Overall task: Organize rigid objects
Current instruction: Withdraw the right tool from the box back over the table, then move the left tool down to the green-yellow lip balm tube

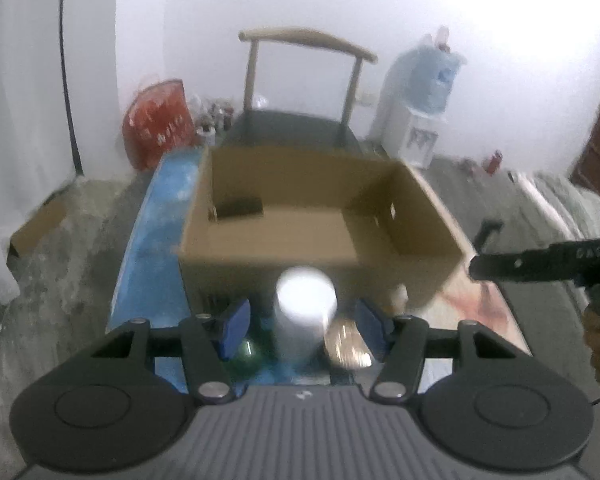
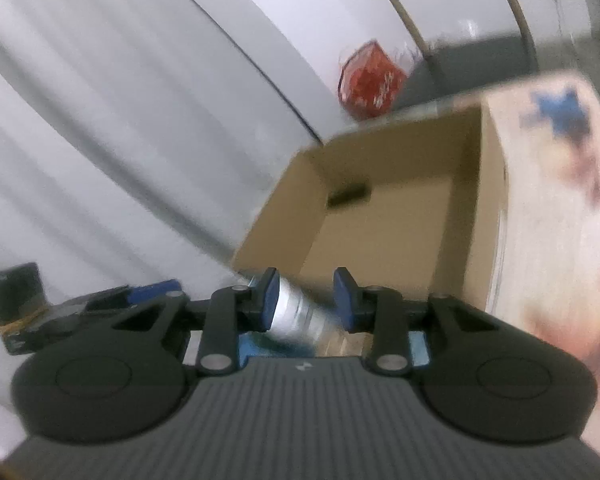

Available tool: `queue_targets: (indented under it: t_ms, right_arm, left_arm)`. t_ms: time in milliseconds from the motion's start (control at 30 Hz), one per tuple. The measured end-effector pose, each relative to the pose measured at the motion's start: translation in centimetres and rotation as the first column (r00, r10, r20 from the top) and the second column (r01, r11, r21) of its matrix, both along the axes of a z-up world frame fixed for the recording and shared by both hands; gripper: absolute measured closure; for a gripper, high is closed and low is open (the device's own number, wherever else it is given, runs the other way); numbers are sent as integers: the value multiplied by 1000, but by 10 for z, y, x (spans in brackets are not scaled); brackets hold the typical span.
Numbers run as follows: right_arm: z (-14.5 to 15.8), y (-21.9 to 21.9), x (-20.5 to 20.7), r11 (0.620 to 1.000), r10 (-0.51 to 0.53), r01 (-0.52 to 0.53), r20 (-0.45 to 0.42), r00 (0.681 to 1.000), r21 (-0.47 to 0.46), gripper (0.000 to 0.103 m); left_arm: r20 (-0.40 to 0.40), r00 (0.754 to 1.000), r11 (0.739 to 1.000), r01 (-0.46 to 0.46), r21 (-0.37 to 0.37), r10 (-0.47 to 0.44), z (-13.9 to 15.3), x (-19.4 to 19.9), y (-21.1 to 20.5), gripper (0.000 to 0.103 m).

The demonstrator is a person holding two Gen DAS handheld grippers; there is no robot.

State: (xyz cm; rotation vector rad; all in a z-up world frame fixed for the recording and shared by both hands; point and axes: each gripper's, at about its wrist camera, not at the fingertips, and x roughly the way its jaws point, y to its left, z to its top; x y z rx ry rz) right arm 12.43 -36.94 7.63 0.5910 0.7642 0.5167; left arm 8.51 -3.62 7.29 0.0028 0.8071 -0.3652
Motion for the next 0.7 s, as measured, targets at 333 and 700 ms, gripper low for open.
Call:
queue_targets:
  t_ms: [333, 700]
  right_arm:
    - [-112, 51, -37, 991, 29, 3, -246, 969, 131, 73]
    - [-154, 86, -1, 978, 106, -33, -359, 927, 205, 73]
  left_arm:
    - [-214, 974, 992, 88, 85, -68, -91, 0, -11, 44]
    - [-296, 949, 985, 141, 101, -105, -122, 27, -10, 36]
